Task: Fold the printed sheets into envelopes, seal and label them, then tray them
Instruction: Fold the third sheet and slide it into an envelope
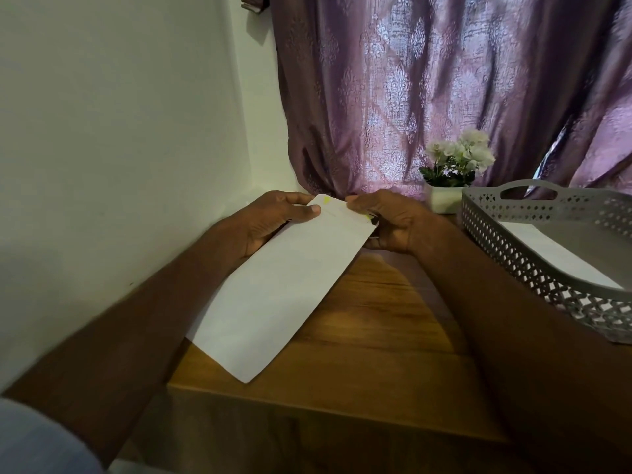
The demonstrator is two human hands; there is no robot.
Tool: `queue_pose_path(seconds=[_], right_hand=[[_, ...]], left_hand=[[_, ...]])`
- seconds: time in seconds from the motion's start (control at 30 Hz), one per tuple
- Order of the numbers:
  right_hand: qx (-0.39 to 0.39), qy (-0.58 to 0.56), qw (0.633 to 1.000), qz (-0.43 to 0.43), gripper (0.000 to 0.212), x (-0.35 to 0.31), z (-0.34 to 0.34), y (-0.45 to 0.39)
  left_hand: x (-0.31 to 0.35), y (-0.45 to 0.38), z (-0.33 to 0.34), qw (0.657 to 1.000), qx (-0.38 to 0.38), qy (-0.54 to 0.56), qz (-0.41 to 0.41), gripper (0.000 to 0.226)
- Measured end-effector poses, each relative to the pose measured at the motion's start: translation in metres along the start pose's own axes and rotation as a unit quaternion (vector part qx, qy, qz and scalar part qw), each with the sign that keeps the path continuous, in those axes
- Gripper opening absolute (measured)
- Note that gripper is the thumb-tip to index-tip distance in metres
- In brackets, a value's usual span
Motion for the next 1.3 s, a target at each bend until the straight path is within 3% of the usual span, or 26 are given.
queue_pose_path(seconds=[0.27, 0.43, 0.6, 0.87, 1.1, 1.3], right_hand=[[-0.012, 0.001, 1.000, -0.016, 0.022, -0.003, 0.008, 0.010], [0.148, 0.119, 0.965, -0.183, 0.007, -0.009, 0.008, 0.006], [0.166, 0.219, 0.931, -0.241, 0.031, -0.006, 0.013, 0.002], [0.171, 0.254, 0.922, -0.239, 0.043, -0.008, 0.017, 0.005], [0.178, 0.222, 0.947, -0.146, 0.062, -0.010, 0.016, 0.011], [0.134, 0.193, 0.966, -0.104, 0.050, -0.007, 0.012, 0.017]], left_hand=[[-0.002, -0.002, -0.003, 1.000, 0.018, -0.003, 0.005, 0.027], [-0.005, -0.005, -0.004, 0.999, 0.042, 0.004, 0.017, 0.024], [-0.010, -0.012, -0.012, 0.998, 0.060, -0.005, 0.026, 0.029], [-0.009, -0.013, -0.011, 0.998, 0.047, -0.037, 0.032, 0.028], [-0.007, -0.013, -0.006, 0.996, 0.024, -0.071, 0.037, 0.032], [-0.007, -0.013, -0.004, 0.996, 0.026, -0.069, 0.045, 0.034]])
Point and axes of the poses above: each hand's wrist, its own y-axis away from the middle knuckle, its own z-axis out of the palm, x = y × z, the point moved 2 cm from there along -y, towards the middle knuckle, and after that the axes turned 8 degrees about z, right-handed, at the moved point
